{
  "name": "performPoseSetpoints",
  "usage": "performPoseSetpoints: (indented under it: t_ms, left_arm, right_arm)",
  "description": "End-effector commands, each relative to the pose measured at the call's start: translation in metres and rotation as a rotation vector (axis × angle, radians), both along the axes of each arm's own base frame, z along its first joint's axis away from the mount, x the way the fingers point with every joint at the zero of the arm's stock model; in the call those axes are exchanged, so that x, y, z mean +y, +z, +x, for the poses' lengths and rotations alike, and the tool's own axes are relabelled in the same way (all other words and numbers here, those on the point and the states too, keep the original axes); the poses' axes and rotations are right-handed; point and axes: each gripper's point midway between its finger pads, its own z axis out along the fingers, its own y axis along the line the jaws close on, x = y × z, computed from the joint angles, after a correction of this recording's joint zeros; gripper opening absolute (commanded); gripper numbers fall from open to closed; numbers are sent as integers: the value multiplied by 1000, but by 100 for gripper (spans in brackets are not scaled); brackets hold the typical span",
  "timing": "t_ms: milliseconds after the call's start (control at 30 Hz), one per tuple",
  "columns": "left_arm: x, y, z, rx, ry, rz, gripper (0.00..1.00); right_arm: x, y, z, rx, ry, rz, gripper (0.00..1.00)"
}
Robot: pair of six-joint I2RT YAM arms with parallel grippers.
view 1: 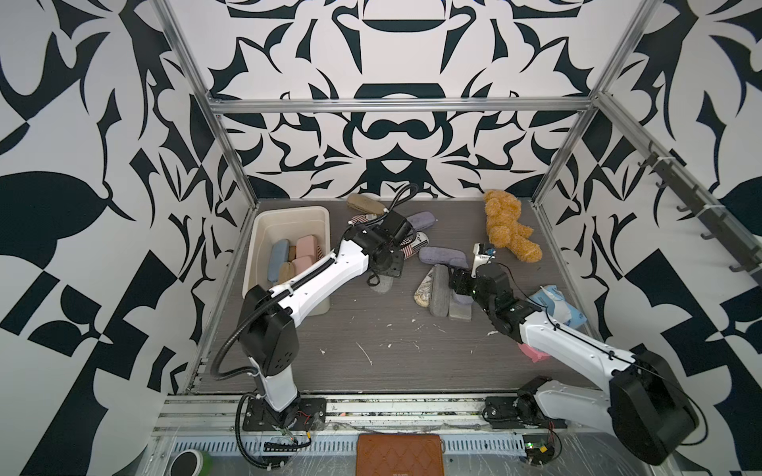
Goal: Put the glasses cases into the storage boxes
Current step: Pick up the glasses case at the center of the board, then place the glasses case in the storage box.
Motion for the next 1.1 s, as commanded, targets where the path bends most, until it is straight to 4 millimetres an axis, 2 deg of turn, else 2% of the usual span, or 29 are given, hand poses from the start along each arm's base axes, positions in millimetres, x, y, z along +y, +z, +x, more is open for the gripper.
performPoseSetpoints:
  t_ms: [0, 133, 200, 233, 333, 433, 600, 733, 800, 833, 900, 933, 1000, 1067]
  left_arm:
    - [72, 49, 6, -62, 79, 75, 67]
    - [150, 59, 20, -55, 225, 52, 66]
    - [178, 53, 27, -60, 270, 67, 67]
    - [193, 45, 32, -48, 309, 60, 67]
    - [218, 6, 45, 57, 384, -12, 65]
    - [212, -21, 62, 105, 344, -27, 68]
    - [210, -32, 98, 118, 342, -14, 68]
    - [208, -47, 120, 170, 326, 11, 70]
    - [208, -55, 130, 186, 309, 21, 77]
    - [208, -61, 134, 205, 302, 33, 84]
    - [209, -68, 132, 258, 315, 46, 96]
    - [206, -69, 130, 267, 309, 38, 99]
    - [204, -59, 124, 241, 314, 39, 99]
    - [203, -28, 119, 159, 323, 32, 99]
  right_arm:
    - [-1, 11, 3, -44, -14, 19, 76]
    - [-1, 12, 4, -49, -16, 21, 76]
    - [-1, 10, 4, -46, -17, 19, 76]
    - [-1, 9, 4, -44, -16, 20, 76]
    - [1, 8, 5, -39, -11, 26, 76]
    - [0, 9, 5, -44, -12, 26, 76]
    - [-1, 11, 4, -49, -14, 28, 76]
    - [-1, 13, 3, -53, -13, 27, 76]
    - [-1, 13, 3, -51, -11, 25, 76]
    - [0, 13, 3, -51, -10, 26, 76]
    - [-1, 13, 3, -53, -11, 21, 76]
    - [-2, 13, 3, -53, -14, 20, 76]
    - [-3, 15, 3, -58, -17, 15, 77]
    - [-4, 15, 2, -60, -22, 11, 77]
